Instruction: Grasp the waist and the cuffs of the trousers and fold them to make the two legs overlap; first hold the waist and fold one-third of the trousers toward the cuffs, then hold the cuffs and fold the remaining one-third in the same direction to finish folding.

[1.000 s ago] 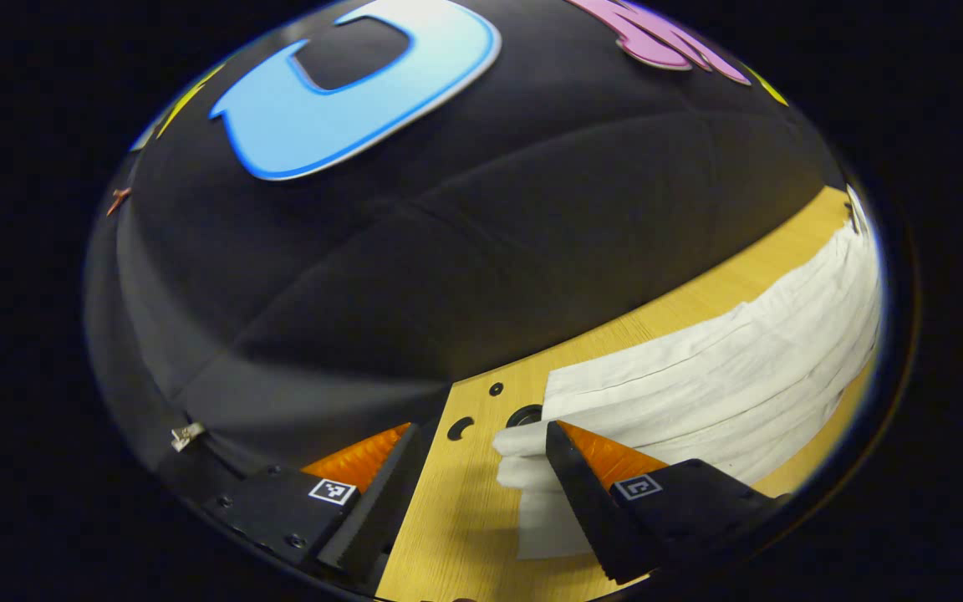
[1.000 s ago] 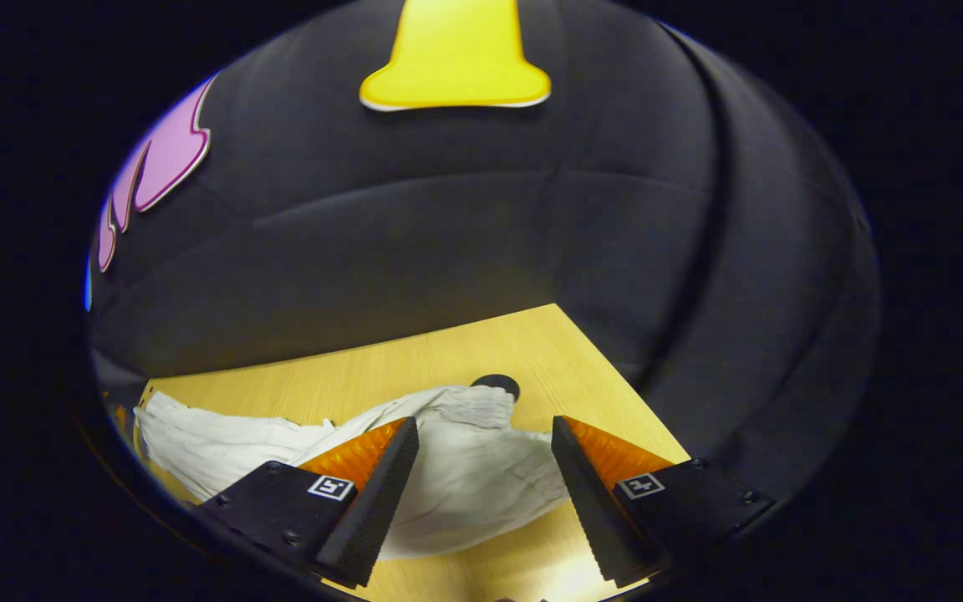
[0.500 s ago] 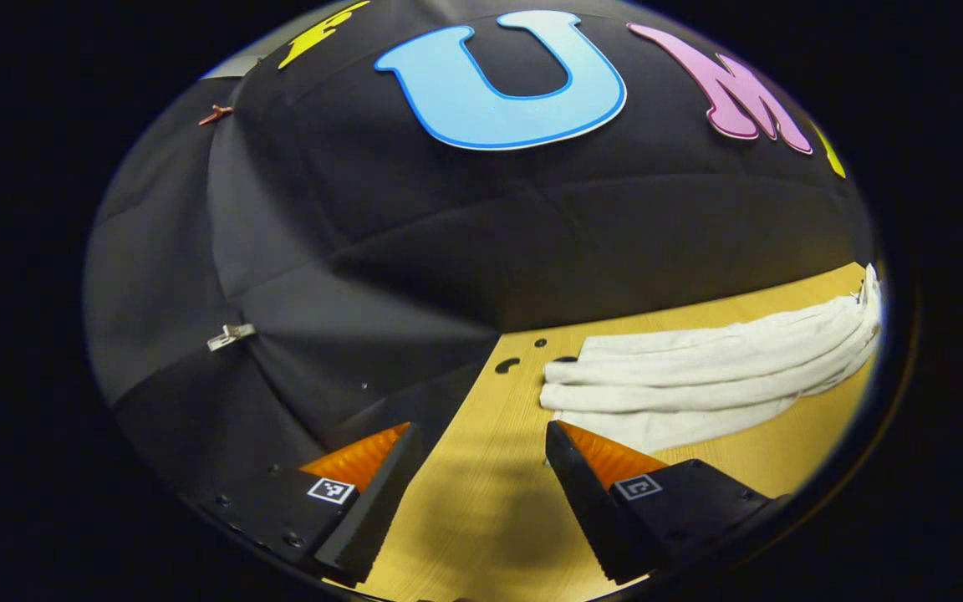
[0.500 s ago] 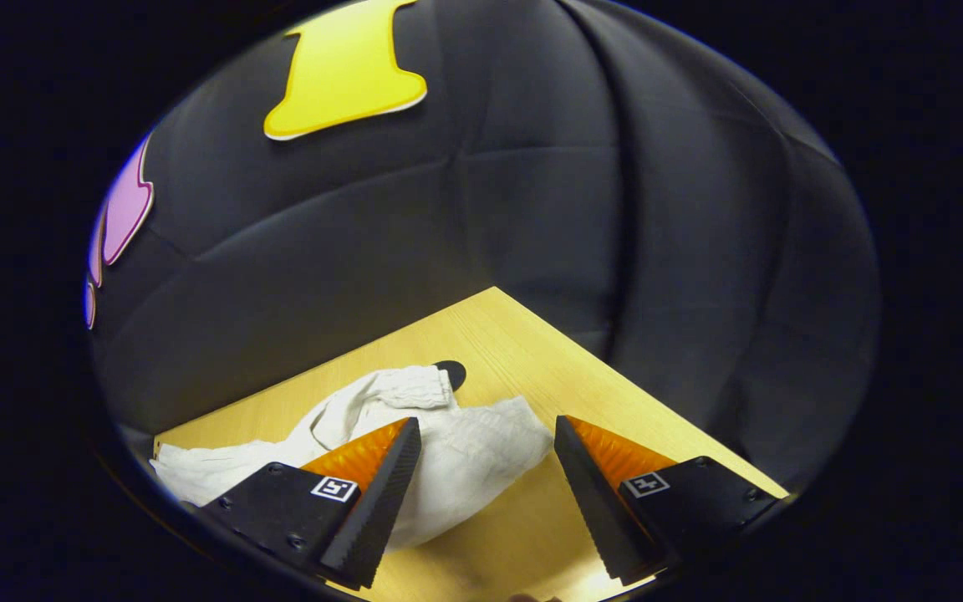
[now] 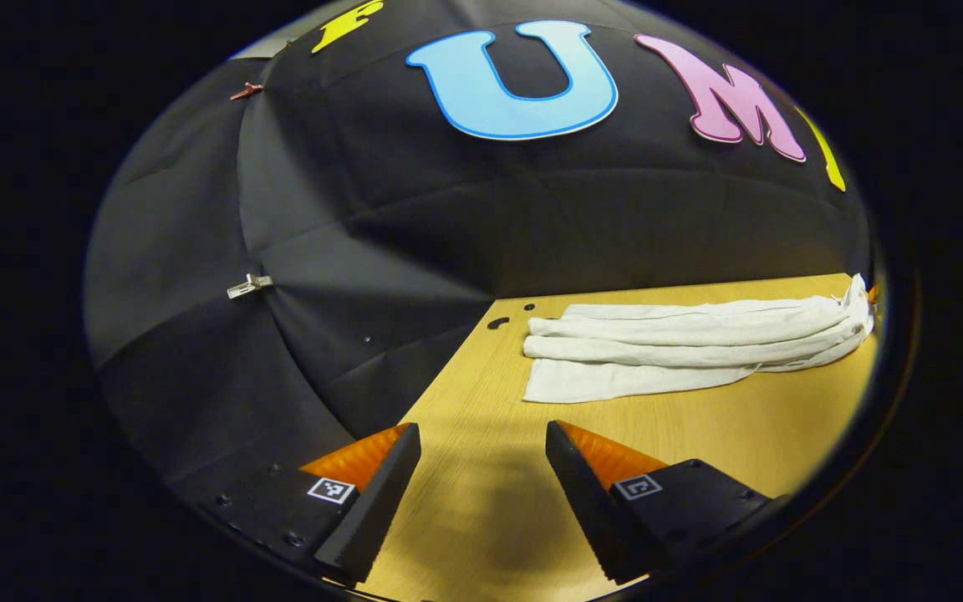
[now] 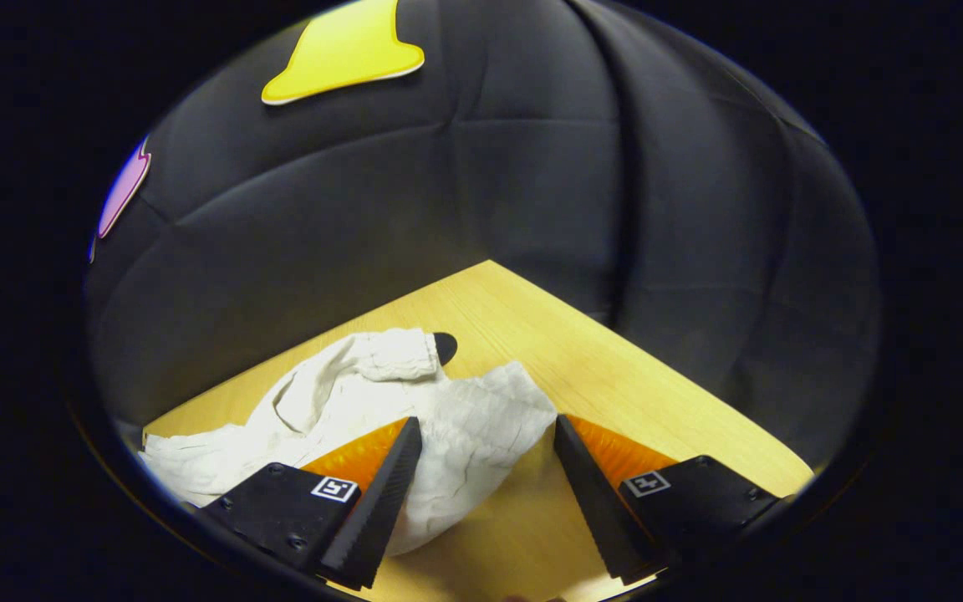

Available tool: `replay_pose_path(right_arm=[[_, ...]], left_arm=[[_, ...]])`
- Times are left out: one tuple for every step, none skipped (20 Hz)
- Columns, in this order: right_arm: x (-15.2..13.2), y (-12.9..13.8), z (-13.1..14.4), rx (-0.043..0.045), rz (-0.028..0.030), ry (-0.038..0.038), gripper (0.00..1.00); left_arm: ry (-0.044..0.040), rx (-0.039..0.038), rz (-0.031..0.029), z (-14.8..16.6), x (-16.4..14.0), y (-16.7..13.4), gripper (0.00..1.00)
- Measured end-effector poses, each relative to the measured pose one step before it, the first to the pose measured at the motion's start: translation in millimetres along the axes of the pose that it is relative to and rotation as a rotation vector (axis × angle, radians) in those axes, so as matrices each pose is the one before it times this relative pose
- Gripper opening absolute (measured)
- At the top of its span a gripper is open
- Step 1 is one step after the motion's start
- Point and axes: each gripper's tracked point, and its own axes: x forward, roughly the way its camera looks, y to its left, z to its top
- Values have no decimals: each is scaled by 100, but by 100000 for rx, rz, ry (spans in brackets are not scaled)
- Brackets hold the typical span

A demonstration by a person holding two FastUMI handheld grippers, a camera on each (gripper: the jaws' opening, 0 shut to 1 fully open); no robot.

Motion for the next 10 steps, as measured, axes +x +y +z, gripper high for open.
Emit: replay_pose_path(right_arm=[[-12,295,-40,-1089,164,1,98],[-98,327,-167,-681,359,698,99],[103,185,-121,-922,58,1038,94],[126,101,-219,-634,-274,778,90],[-109,748,-465,-345,2173,1428,68],[147,521,-128,13,1028,-164,40],[-198,-24,-41,312,-191,247,39],[-6,57,76,-487,-247,-146,17],[-21,160,-64,-393,859,-166,13],[-5,163,53,-652,247,-353,19]], left_arm=[[-640,9,-709,306,25,-504,96],[-378,6,-1070,101,48,-603,97],[-105,13,-1158,149,-12,-648,97],[191,-179,-1651,-40,-24,-734,97],[-83,-445,-2329,167,61,-1219,97],[-3,-71,-1205,7,52,-711,97],[270,517,-755,-75,74,-481,97],[444,1898,-1391,-100,14,-387,97],[51,2325,-128,-125,-30,-115,96],[-76,625,240,54,84,76,97]])
